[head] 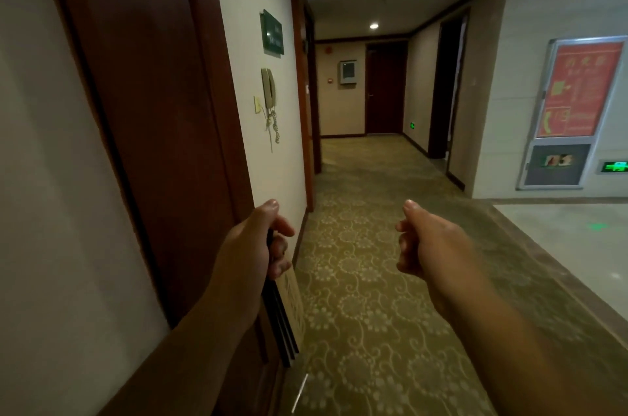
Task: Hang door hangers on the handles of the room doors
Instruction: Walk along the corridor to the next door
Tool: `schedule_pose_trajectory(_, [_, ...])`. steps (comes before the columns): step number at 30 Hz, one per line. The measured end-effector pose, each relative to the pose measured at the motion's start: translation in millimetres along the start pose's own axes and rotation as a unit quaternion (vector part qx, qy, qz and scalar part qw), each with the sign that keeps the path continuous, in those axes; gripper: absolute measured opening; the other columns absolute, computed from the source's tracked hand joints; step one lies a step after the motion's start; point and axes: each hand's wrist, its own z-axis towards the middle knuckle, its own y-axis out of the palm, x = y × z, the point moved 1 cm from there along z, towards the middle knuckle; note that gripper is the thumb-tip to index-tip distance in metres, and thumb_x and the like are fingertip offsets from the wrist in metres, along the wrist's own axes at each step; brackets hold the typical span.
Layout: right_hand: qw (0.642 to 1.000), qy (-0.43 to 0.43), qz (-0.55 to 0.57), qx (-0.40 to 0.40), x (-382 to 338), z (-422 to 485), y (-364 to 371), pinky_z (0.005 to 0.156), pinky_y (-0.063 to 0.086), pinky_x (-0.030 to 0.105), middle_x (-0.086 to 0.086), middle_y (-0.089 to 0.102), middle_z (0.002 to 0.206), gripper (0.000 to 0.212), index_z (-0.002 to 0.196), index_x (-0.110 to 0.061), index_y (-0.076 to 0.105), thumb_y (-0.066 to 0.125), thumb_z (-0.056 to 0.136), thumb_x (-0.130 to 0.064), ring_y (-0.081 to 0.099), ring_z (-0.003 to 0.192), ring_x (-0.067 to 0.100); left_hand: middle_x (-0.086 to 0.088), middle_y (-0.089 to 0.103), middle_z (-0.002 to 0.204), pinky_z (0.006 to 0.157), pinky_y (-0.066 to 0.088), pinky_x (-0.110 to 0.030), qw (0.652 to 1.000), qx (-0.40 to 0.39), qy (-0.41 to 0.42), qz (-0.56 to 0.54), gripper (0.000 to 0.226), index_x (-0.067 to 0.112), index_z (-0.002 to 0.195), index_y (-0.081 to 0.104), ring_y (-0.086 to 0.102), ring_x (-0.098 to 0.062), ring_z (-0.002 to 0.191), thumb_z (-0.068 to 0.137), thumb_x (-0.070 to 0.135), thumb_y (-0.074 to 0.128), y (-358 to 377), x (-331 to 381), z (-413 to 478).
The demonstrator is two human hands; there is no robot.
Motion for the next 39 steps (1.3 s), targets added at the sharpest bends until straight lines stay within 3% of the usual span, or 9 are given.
schedule_pose_trajectory(9, [0.998,-0.006,-0.035,-0.057,18,146,31,0.061,0.046,0.035,0.001,0.055,0.061,0.039,0.086,-0.009,0.066,0.05,0.097,-0.043,0.049,0.055,0.016,0.002,0.039,0.053,0.058,0.036,-0.033,1.0,0.026,-0.011,-0.007,0.043,0.01,0.072,0.058,0.036,-0.011,0.043,0.099,0.04,0.044,23,-37,137])
schedule_pose_trajectory(17, [0.993,-0.062,-0.101,-0.017,22,286,63,0.064,0.048,0.034,0.001,0.056,0.064,0.04,0.089,-0.009,0.067,0.049,0.097,-0.044,0.052,0.06,0.016,0.0,0.036,0.055,0.059,0.037,-0.033,0.999,-0.024,-0.012,-0.031,0.041,0.009,0.076,0.057,0.033,-0.012,0.045,0.099,0.041,0.046,41,-82,302])
schedule_pose_trajectory(26, [0.994,-0.037,-0.103,0.02,33,434,97,0.065,0.047,0.035,0.003,0.053,0.068,0.041,0.094,-0.008,0.065,0.049,0.097,-0.045,0.05,0.063,0.018,-0.003,0.031,0.056,0.058,0.034,-0.035,0.995,-0.075,-0.021,-0.067,0.038,0.007,0.075,0.055,0.03,-0.014,0.046,0.099,0.035,0.047,68,-122,471])
schedule_pose_trajectory(39, [0.994,-0.07,-0.086,0.007,54,662,151,0.061,0.048,0.031,0.001,0.054,0.064,0.038,0.089,-0.009,0.065,0.05,0.097,-0.043,0.052,0.06,0.014,0.0,0.035,0.054,0.063,0.037,-0.036,0.997,-0.039,-0.025,-0.066,0.039,0.009,0.074,0.054,0.033,-0.012,0.045,0.099,0.038,0.047,115,-160,689])
